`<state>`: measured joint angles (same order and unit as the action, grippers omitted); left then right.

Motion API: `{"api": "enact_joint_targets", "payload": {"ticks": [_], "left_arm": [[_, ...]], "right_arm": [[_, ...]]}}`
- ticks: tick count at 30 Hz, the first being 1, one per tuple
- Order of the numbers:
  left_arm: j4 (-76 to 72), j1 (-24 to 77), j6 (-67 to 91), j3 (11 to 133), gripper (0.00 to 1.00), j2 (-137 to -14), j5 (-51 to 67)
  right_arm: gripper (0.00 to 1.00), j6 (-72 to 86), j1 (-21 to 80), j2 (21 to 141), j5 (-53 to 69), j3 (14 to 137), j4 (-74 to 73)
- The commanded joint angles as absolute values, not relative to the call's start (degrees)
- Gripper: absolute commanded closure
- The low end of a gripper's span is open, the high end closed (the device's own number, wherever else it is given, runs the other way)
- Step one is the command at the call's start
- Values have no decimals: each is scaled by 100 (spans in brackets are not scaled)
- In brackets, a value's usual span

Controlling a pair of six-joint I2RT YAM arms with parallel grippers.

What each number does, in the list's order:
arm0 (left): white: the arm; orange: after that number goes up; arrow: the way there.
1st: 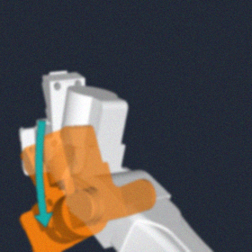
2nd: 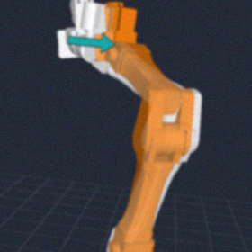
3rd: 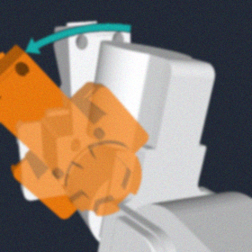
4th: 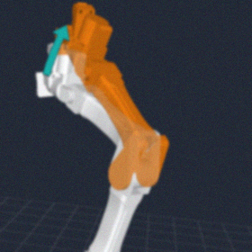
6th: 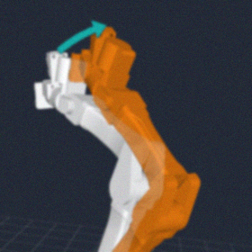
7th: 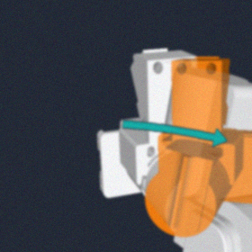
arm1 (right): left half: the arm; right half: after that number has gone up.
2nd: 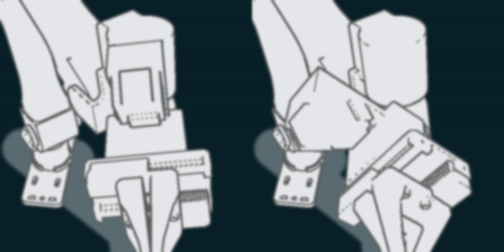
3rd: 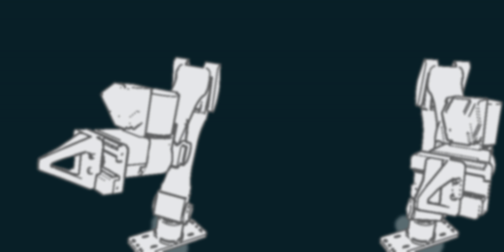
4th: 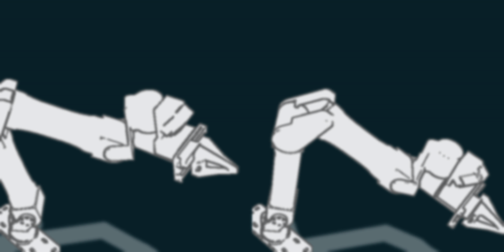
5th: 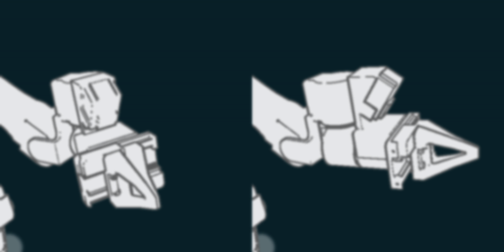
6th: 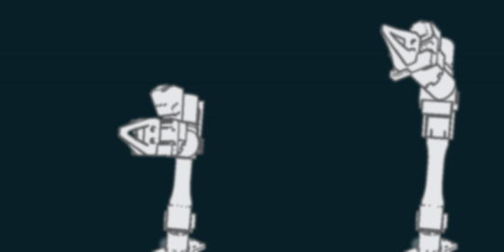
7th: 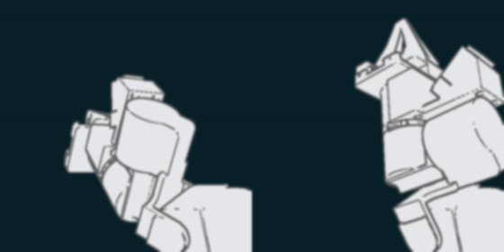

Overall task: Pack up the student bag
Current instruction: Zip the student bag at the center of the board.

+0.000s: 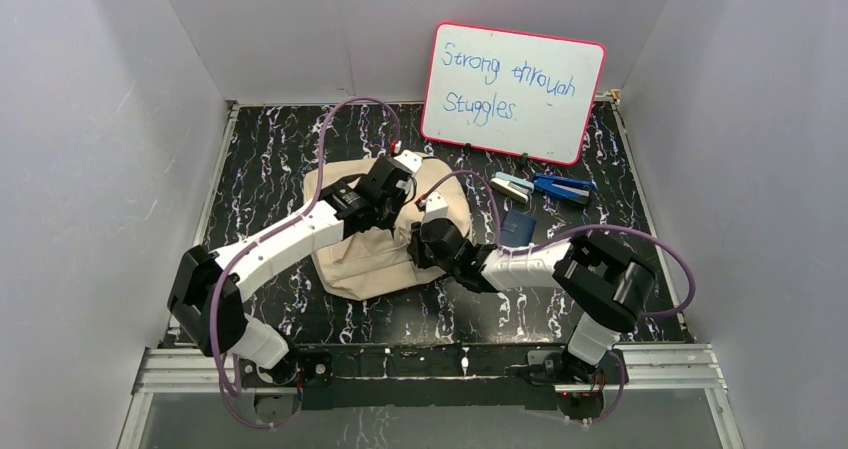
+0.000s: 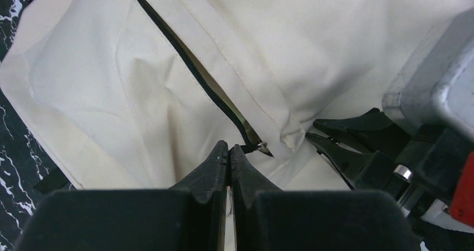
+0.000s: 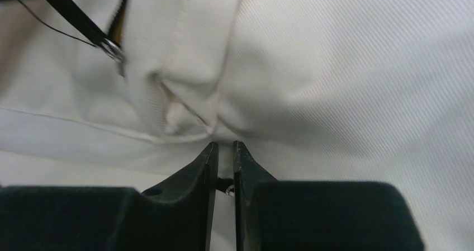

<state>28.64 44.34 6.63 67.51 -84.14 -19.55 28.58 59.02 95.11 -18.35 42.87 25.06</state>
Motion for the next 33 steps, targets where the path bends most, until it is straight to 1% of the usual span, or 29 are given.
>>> {"api": "enact_joint_targets", "payload": {"ticks": [1,6,9,14,16,17,18,22,26,31,33], "left_arm": [[2614,4133,321,7249,100,-8493,-2197],[2507,3794,71,7448,100,-8800,-2112],[2510,3752,27,7551,100,-8905,-2017],[2510,3750,50,7568,100,-8908,-1733],[2515,3748,50,7551,100,-8891,-1682],[2516,3751,51,7541,100,-8875,-1649],[2513,3751,51,7526,100,-8858,-1619],[2538,3747,74,7499,100,-8817,-1494],[2540,3753,87,7481,100,-8790,-1401],[2561,3747,88,7470,100,-8789,-1331],[2562,3752,94,7469,100,-8778,-1306]], "right_arm": [[77,3006,5867,9633,-2373,4219,1985],[78,3049,5867,9617,-2373,4112,1960],[78,3059,5871,9567,-2315,4074,1959],[77,3315,5871,8992,-2026,3806,2163],[69,3681,5861,8665,-1897,3630,2351],[61,3876,5854,8496,-1826,3548,2475],[55,4228,5854,8350,-1793,3495,2559],[51,5467,5861,7998,-1834,3502,2654],[47,6658,5865,8059,-1886,3819,2148],[44,7145,5913,8123,-1452,4090,1533],[42,7403,5992,7966,-1495,4151,751]]}}
